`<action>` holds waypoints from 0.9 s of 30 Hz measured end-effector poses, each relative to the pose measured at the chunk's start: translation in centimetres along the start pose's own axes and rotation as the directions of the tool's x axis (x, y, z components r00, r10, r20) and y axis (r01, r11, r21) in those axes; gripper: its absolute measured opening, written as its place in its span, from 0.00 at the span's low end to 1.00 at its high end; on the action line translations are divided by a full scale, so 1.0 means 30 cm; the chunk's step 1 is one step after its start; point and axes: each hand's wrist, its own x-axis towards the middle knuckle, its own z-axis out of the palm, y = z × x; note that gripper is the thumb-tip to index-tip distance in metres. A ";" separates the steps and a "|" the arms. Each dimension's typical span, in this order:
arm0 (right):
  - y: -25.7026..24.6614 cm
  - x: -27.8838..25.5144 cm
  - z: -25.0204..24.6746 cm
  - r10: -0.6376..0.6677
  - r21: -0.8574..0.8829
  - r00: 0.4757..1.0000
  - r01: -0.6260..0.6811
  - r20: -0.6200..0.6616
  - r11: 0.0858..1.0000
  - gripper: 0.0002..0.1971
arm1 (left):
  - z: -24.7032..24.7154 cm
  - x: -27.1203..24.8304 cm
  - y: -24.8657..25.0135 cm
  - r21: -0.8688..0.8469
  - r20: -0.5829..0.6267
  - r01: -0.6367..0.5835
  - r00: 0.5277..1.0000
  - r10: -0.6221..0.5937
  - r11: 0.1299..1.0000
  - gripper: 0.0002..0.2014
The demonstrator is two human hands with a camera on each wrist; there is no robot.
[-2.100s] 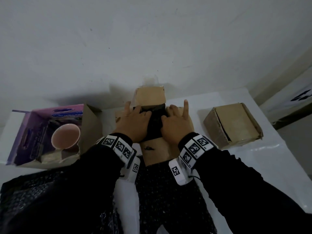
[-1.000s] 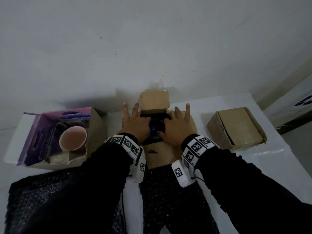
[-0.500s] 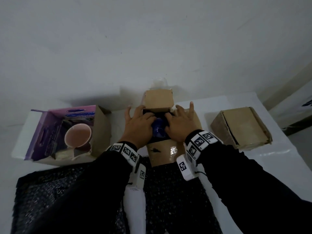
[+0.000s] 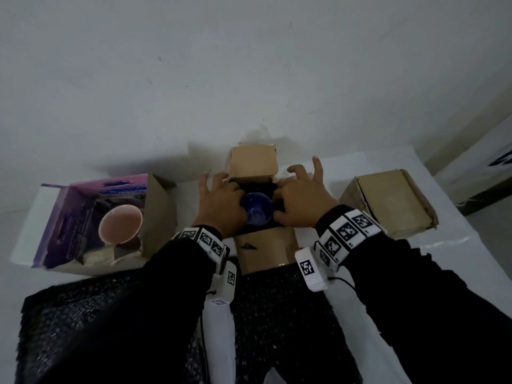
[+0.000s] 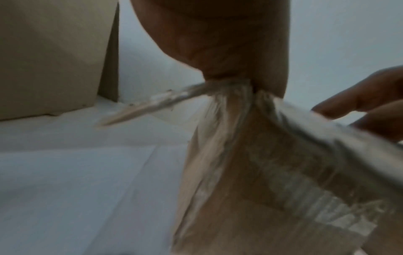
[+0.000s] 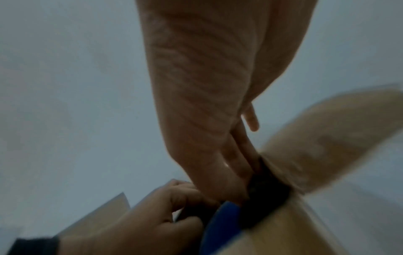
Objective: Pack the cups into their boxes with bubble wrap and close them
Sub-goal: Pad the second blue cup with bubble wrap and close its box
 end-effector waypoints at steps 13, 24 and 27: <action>-0.067 0.010 0.058 0.020 -0.118 0.999 -0.014 0.046 0.993 0.07 | 0.022 -0.148 -0.050 -0.495 0.004 0.065 0.997 -0.072 0.867 0.44; -0.067 0.036 0.041 -0.115 -0.069 0.988 0.108 -0.099 0.992 0.35 | -0.023 -0.055 0.003 -0.170 0.192 0.219 0.964 -0.186 0.961 0.49; -0.075 0.071 0.025 -0.115 -0.097 0.993 0.112 -0.018 0.989 0.33 | -0.028 -0.037 0.010 -0.084 0.205 0.223 0.958 -0.202 0.971 0.45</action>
